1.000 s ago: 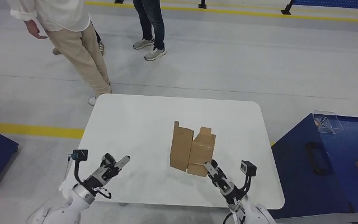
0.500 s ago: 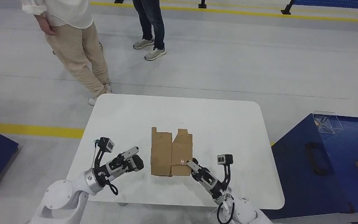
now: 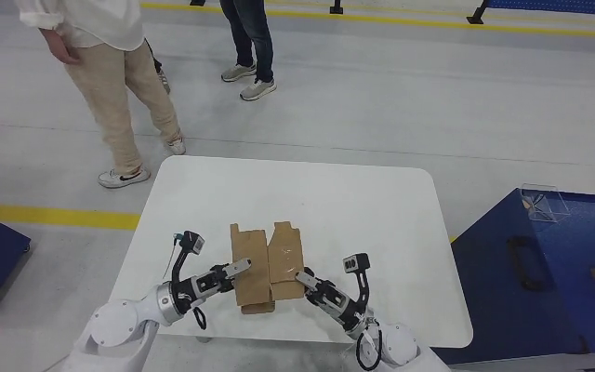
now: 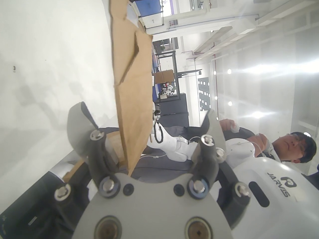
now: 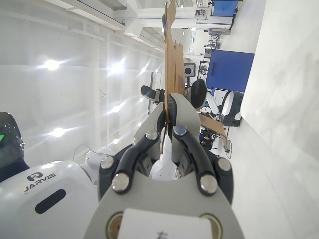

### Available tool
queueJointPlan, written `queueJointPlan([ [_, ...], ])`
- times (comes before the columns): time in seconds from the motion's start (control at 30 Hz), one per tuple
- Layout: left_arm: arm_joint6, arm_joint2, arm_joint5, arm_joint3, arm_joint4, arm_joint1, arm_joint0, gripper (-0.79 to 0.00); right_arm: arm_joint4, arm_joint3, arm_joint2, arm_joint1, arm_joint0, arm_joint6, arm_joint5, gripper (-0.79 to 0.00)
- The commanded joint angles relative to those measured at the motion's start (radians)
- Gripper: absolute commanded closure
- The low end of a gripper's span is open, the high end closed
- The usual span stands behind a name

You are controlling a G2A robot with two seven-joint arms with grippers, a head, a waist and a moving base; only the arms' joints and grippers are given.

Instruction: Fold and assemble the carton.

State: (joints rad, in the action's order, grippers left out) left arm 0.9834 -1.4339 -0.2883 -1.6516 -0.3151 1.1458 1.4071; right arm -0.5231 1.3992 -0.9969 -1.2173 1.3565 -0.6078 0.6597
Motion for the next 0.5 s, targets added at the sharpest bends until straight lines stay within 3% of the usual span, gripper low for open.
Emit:
queueJointPlan([
  [0.0,0.011,-0.003,-0.001,-0.002,-0.011,-0.002,0.005,0.0,-0.001,-0.002,0.001,-0.001,-0.001,-0.001,0.0,0.0],
  [0.23,0.018,-0.006,0.0,-0.007,0.0,-0.005,0.006,0.0,0.001,0.001,0.0,-0.003,0.004,-0.022,-0.007,0.0],
  [0.27,0.018,-0.006,0.0,-0.007,0.0,-0.005,0.006,0.0,0.001,0.001,0.0,-0.003,0.004,-0.022,-0.007,-0.172],
  [0.3,0.018,-0.006,0.0,-0.007,0.0,-0.005,0.006,0.0,0.001,0.001,0.0,-0.003,0.004,-0.022,-0.007,-0.785],
  [0.47,0.018,-0.006,0.0,-0.007,0.0,-0.005,0.006,0.0,0.001,0.001,0.0,-0.003,0.004,-0.022,-0.007,-0.785],
])
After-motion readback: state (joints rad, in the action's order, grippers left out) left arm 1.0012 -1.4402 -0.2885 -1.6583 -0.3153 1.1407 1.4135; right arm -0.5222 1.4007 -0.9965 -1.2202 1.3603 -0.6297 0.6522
